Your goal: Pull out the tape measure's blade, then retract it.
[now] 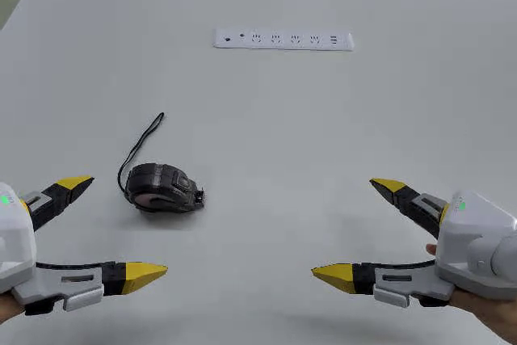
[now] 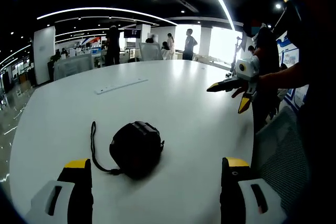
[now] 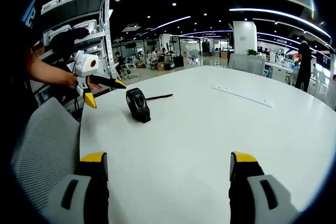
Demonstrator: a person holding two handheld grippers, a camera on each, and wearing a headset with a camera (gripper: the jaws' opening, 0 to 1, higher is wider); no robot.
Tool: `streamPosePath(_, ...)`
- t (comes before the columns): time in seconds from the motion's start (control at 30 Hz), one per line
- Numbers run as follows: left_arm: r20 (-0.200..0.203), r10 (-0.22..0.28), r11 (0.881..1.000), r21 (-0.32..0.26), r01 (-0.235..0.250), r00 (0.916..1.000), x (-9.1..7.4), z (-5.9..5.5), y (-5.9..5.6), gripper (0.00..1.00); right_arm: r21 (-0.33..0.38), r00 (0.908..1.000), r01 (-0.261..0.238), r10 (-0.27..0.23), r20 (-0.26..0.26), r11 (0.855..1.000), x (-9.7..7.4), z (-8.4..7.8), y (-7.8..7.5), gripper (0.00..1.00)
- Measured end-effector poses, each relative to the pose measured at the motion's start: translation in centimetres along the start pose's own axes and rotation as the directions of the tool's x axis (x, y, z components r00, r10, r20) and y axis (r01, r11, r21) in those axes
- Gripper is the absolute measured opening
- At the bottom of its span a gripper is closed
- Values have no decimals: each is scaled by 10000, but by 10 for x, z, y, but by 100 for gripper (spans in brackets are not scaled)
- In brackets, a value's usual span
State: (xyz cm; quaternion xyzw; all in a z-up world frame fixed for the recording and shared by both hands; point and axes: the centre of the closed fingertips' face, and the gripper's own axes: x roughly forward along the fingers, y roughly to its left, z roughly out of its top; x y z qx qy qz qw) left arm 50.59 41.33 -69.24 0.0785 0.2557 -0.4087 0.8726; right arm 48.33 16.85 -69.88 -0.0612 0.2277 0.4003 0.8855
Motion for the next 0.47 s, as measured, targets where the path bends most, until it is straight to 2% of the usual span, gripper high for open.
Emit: streamPosePath(0.47, -11, -50, 10000, 5, 50, 10000, 1, 2, -1, 100, 42, 10000, -38, 38, -13, 10000, 2, 2, 2, 99)
